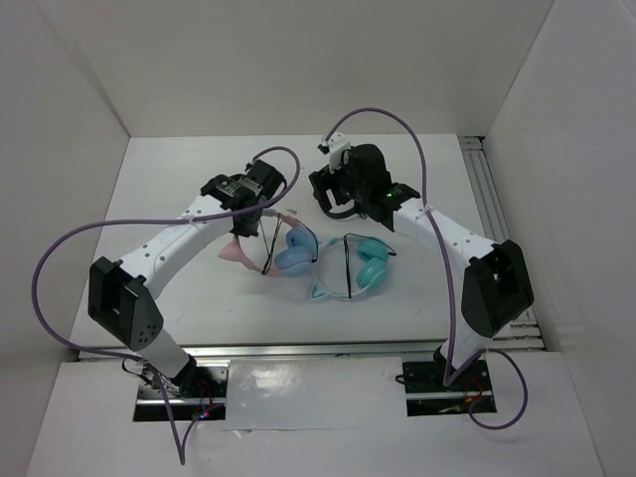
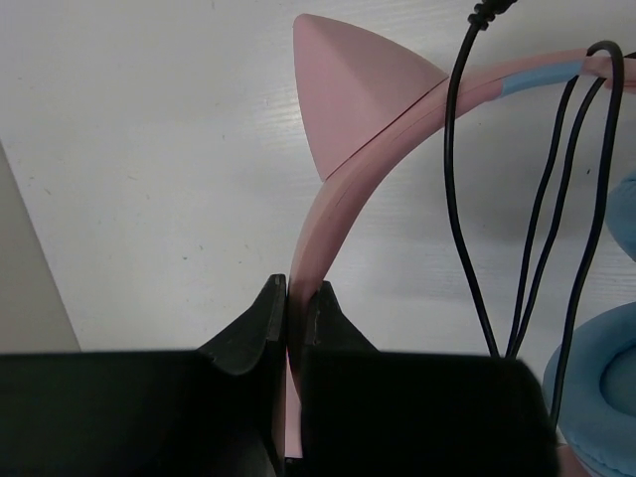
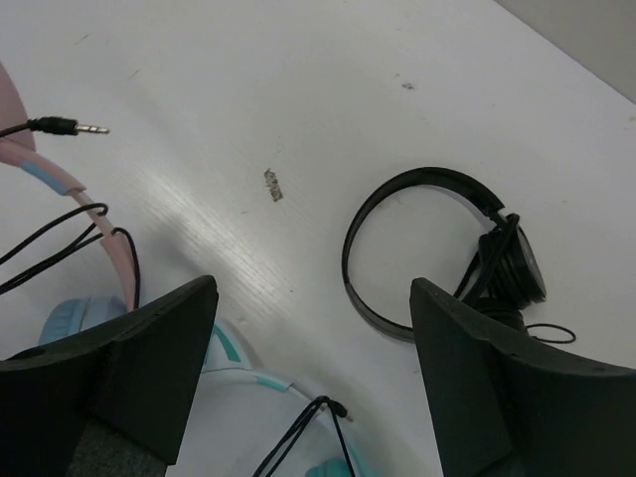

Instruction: Wrap the headphones

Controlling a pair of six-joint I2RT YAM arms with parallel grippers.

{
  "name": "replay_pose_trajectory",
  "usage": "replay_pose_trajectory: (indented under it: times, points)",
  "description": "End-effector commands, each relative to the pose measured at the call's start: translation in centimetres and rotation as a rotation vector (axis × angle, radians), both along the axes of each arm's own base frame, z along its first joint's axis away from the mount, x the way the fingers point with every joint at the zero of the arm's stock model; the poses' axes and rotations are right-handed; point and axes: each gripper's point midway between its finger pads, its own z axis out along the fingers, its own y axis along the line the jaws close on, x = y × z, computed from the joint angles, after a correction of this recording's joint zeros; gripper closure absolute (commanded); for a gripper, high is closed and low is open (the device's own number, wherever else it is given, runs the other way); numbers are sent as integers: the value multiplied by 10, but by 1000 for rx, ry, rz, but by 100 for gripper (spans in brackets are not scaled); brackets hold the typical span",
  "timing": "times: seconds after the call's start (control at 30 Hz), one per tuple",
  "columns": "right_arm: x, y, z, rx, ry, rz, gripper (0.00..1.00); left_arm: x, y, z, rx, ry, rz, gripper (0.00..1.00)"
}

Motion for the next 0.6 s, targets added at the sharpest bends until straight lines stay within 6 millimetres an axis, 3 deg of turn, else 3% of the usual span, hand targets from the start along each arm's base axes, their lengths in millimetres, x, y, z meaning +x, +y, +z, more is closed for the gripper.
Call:
replay_pose_trajectory:
  times: [0.0, 0.1, 0.3, 0.43, 0.57]
  points:
    - [13, -21, 64, 96, -145, -142, 14, 12, -11, 12, -176, -85, -25, 100]
    - [22, -39, 73, 150, -132, -226, 8, 10, 5, 21, -109, -102, 46, 100]
    - [23, -37, 81, 217, -108, -208, 5, 16, 25, 45, 51, -158, 127, 100]
    - [24, -39, 81, 234, -96, -214, 4, 17, 34, 41, 138, -171, 164, 100]
    - [22, -38, 79, 231, -86, -207, 3, 26, 33, 27, 75, -161, 171, 100]
